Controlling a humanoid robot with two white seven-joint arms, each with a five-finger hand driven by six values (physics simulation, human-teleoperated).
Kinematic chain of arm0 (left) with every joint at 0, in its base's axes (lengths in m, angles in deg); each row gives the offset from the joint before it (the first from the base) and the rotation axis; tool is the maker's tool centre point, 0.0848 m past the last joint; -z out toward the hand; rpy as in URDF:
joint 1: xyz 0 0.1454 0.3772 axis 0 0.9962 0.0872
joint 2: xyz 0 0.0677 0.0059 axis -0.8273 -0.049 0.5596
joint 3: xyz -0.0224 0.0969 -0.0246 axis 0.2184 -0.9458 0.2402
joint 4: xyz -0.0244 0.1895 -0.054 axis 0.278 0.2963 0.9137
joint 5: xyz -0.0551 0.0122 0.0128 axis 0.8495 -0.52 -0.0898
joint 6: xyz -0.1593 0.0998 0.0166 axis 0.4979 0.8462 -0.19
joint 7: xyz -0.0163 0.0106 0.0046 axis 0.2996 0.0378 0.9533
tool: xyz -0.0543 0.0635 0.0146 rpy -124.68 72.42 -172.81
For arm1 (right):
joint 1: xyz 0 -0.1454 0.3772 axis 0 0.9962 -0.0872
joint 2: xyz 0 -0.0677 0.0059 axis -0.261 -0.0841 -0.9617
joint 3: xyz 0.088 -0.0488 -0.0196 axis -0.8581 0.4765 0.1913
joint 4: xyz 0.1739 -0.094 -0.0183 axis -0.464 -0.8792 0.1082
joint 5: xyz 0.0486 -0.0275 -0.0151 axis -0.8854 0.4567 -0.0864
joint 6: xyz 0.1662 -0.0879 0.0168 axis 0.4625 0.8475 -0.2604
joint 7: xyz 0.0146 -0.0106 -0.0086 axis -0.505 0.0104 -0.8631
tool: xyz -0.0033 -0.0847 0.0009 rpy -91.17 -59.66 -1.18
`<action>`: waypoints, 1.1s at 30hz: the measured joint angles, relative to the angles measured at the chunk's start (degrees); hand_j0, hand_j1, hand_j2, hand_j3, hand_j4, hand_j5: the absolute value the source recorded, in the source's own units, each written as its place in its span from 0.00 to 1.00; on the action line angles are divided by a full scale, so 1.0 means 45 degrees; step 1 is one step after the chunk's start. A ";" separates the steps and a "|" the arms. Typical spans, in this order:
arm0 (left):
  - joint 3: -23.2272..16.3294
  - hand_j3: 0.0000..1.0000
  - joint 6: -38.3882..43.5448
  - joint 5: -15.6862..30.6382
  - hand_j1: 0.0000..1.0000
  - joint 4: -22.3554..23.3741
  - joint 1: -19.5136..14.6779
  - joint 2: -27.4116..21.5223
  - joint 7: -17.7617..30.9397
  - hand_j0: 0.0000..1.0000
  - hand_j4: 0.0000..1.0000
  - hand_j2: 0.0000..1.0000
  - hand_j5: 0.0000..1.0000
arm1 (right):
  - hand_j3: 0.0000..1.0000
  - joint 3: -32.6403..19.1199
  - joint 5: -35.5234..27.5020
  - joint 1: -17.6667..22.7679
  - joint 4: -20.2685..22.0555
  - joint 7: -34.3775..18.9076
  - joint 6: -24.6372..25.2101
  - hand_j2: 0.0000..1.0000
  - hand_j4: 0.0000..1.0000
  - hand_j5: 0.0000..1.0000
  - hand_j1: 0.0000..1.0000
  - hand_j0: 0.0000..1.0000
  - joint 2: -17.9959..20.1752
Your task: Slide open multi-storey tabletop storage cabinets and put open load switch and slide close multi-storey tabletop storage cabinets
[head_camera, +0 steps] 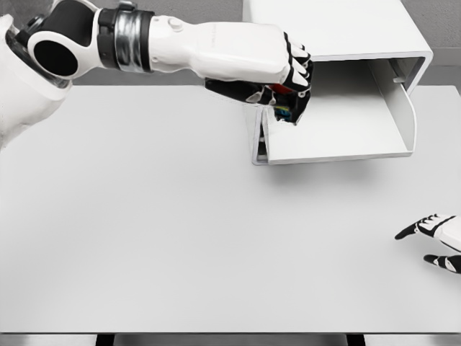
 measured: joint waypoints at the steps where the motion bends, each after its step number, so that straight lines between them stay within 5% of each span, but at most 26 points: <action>1: -0.0046 0.38 -0.0003 -0.0087 0.38 0.0226 -0.0020 0.0280 0.0001 0.38 0.38 0.38 0.38 | 0.70 -0.0006 -0.0001 -0.0019 0.0000 0.0000 0.0000 0.70 0.70 0.70 0.70 0.70 0.0000; 10: -0.0700 0.40 -0.0006 -0.0851 0.40 0.2425 -0.0488 0.2321 0.0001 0.40 0.40 0.40 0.40 | 0.71 -0.0021 -0.0001 0.0000 -0.0001 0.0000 0.0000 0.71 0.71 0.71 0.71 0.71 0.0000; 19: -0.0797 0.47 0.0011 -0.0931 0.47 0.4007 -0.0566 0.3080 -0.0014 0.47 0.47 0.47 0.47 | 0.71 -0.0022 0.0000 0.0078 -0.0001 0.0000 0.0000 0.71 0.71 0.71 0.71 0.71 0.0000; 27: -0.0793 0.88 0.0014 -0.0941 0.88 0.4975 -0.0566 0.3331 -0.0016 0.88 0.88 0.88 0.88 | 0.71 -0.0018 0.0000 0.0098 -0.0001 0.0000 0.0000 0.71 0.71 0.71 0.71 0.71 -0.0008; 33: -0.0787 0.94 0.0016 -0.0940 0.94 0.5234 -0.0586 0.3450 -0.0016 0.94 0.94 0.94 0.94 | 0.72 -0.0020 0.0000 0.0098 -0.0001 0.0000 0.0000 0.72 0.72 0.72 0.72 0.72 -0.0018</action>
